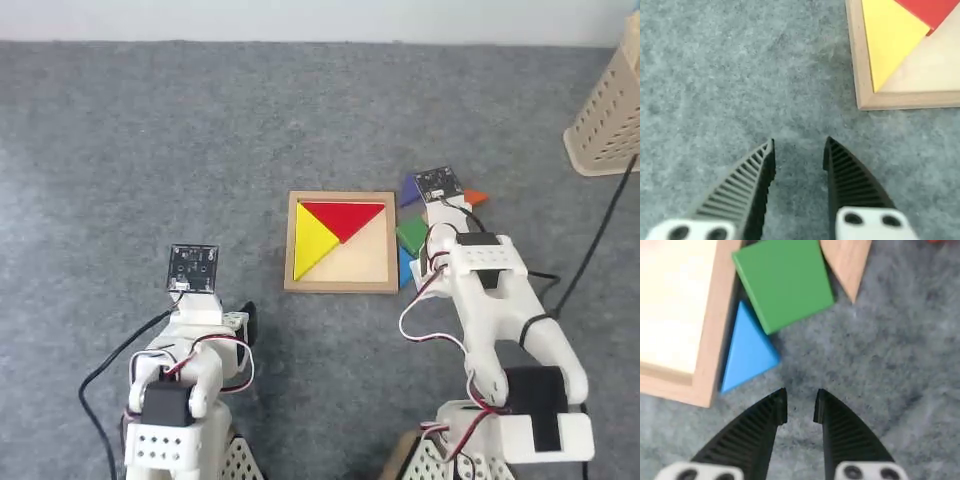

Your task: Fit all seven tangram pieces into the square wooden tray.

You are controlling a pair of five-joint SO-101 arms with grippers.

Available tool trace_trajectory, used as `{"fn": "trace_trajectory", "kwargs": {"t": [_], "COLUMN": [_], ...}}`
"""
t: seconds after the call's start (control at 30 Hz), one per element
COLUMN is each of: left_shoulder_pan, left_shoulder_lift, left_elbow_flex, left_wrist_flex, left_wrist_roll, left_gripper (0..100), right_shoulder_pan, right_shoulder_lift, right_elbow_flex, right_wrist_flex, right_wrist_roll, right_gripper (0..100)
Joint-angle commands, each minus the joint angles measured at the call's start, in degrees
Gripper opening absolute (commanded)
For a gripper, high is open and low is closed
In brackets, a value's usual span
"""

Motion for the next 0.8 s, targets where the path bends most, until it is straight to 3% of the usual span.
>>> {"fn": "trace_trajectory", "kwargs": {"t": [0.0, 0.27, 0.47, 0.77], "left_shoulder_pan": [-0.26, -0.26, -0.26, -0.26], "left_shoulder_lift": [-1.14, -1.14, -1.14, -1.14], "left_elbow_flex": [-0.13, -0.13, -0.13, -0.13], "left_wrist_flex": [-0.35, -0.35, -0.35, -0.35], "left_wrist_roll": [0.35, 0.35, 0.35, 0.35], "left_gripper": [15, 15, 15, 15], "right_shoulder_pan": [2.15, 2.07, 3.65, 4.62], "right_shoulder_lift": [-3.03, 9.01, 26.33, 41.80], "right_elbow_flex": [-8.97, -40.00, -57.32, -74.29], "right_wrist_flex": [5.41, 25.45, 26.77, 31.16], "right_wrist_roll": [1.67, 1.85, 3.34, 23.38], "right_gripper": [10.2, 17.6, 15.9, 16.0]}}
